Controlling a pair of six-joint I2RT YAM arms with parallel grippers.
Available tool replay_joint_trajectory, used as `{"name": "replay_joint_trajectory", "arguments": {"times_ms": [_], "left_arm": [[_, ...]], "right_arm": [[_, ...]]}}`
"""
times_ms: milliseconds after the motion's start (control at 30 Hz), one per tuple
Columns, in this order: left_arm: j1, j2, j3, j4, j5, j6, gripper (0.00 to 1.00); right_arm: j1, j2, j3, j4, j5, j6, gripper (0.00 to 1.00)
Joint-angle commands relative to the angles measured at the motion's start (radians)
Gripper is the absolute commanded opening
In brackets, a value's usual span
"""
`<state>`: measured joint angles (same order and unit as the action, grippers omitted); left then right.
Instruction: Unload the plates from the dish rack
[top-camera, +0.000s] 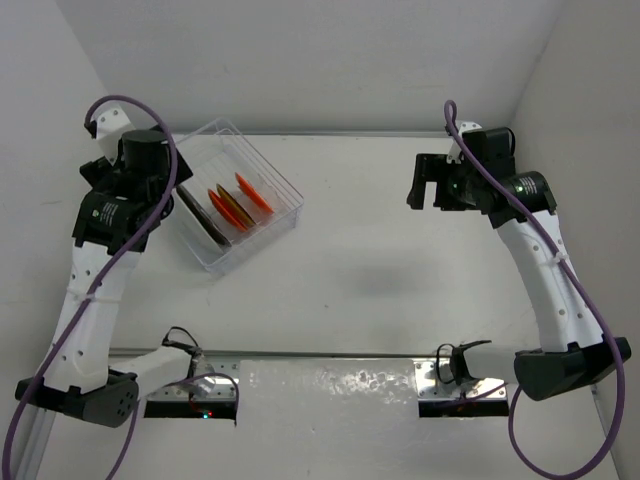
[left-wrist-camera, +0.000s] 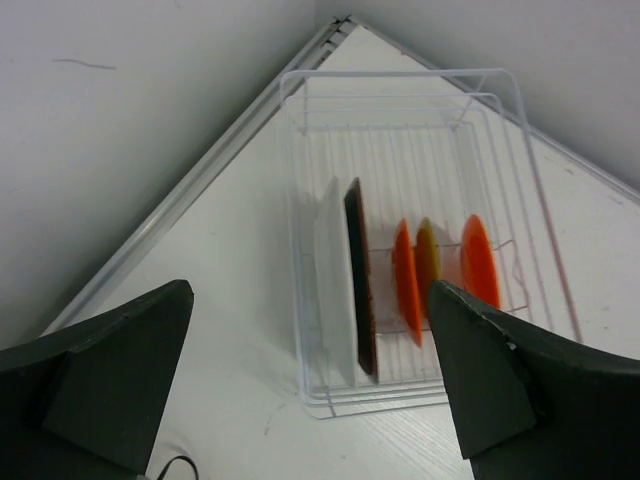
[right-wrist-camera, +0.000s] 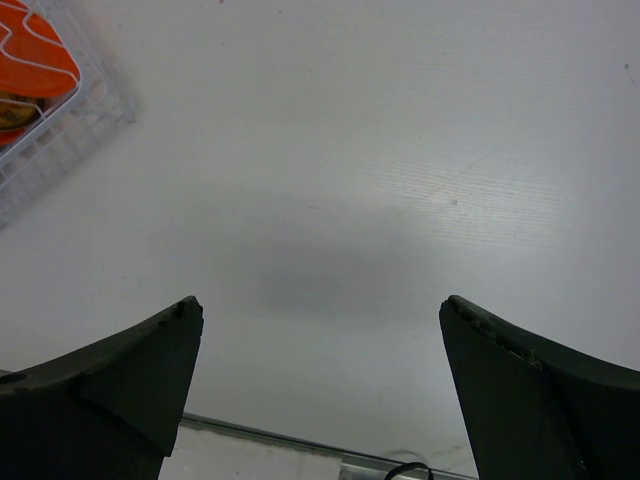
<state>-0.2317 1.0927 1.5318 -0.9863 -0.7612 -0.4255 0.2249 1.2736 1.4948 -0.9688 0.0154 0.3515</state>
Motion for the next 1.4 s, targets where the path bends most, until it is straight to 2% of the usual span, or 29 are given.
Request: {"name": "replay_joint_trajectory", "arguments": {"times_ms": [0, 133, 167, 233, 267, 300, 333, 467, 500, 533, 567, 767, 800, 833, 867, 1067, 1167, 1233, 1267, 1367], "left_arm": [[-0.015, 0.048, 0.105, 0.017, 0.07, -0.012, 1.0], [-0.082, 0.191, 0.279, -0.052, 0.115, -0.024, 1.0], [-0.102, 0.231, 0.369, -0.092, 0.117, -0.041, 1.0], [-0.177, 0.395, 0.471, -0.149, 0.096, -0.065, 1.0], [-0.204, 0.461, 0.598, -0.222, 0.051, -0.087, 1.0], [-0.23, 0.587, 0.651, -0.247, 0.019, -0.099, 1.0], [-0.259, 0.637, 0.678, -0.253, 0.004, -0.111, 1.0], [-0.258, 0.846, 0.76, -0.285, -0.091, -0.168, 0.96], [-0.258, 0.867, 0.761, -0.284, -0.111, -0.177, 0.93], [-0.248, 0.887, 0.758, -0.263, -0.116, -0.174, 0.85], [-0.244, 0.921, 0.758, -0.256, -0.113, -0.179, 0.81], [-0.179, 0.967, 0.612, -0.151, -0.057, -0.202, 0.77], [-0.169, 0.966, 0.584, -0.134, -0.044, -0.202, 0.73], [-0.147, 0.966, 0.558, -0.115, -0.035, -0.2, 0.61], [-0.14, 0.966, 0.516, -0.086, -0.006, -0.202, 0.57], [-0.12, 0.99, 0.433, 0.003, 0.082, -0.199, 0.55], [-0.113, 1.012, 0.421, 0.012, 0.102, -0.211, 0.49], [-0.104, 1.015, 0.416, 0.02, 0.115, -0.214, 0.3], [-0.101, 1.013, 0.418, 0.02, 0.118, -0.216, 0.25], [-0.093, 0.994, 0.412, 0.043, 0.12, -0.207, 0.15]], "right_arm": [[-0.002, 0.001, 0.022, 0.027, 0.014, -0.003, 0.99], [-0.002, 0.01, 0.016, 0.025, 0.02, -0.011, 0.99], [-0.004, 0.012, 0.01, 0.025, 0.02, -0.009, 0.99], [-0.002, 0.015, -0.014, 0.027, 0.018, -0.009, 0.99], [-0.002, 0.021, -0.022, 0.025, 0.015, -0.005, 0.99], [-0.002, 0.026, -0.033, 0.016, 0.015, -0.003, 0.99], [-0.002, 0.026, -0.039, 0.015, 0.014, -0.003, 0.99], [-0.002, 0.046, -0.053, -0.025, 0.006, 0.001, 0.99], [-0.002, 0.05, -0.062, -0.042, 0.005, 0.001, 0.99], [-0.002, 0.052, -0.068, -0.048, 0.0, -0.005, 0.99], [-0.002, 0.05, -0.086, -0.056, -0.002, -0.006, 0.99], [-0.002, 0.027, -0.163, -0.045, -0.006, -0.014, 0.99], [-0.004, 0.026, -0.174, -0.044, -0.006, -0.016, 0.99], [-0.002, 0.027, -0.177, -0.042, -0.008, -0.016, 0.99], [-0.002, 0.029, -0.179, -0.042, -0.006, -0.02, 0.99], [-0.002, 0.052, -0.177, -0.025, -0.012, -0.014, 0.99], [-0.002, 0.064, -0.165, -0.018, -0.017, -0.008, 0.99], [-0.004, 0.072, -0.157, -0.016, -0.035, -0.008, 0.99], [-0.002, 0.073, -0.151, -0.016, -0.037, -0.008, 0.99], [-0.002, 0.076, -0.14, -0.016, -0.04, -0.008, 0.99]]}}
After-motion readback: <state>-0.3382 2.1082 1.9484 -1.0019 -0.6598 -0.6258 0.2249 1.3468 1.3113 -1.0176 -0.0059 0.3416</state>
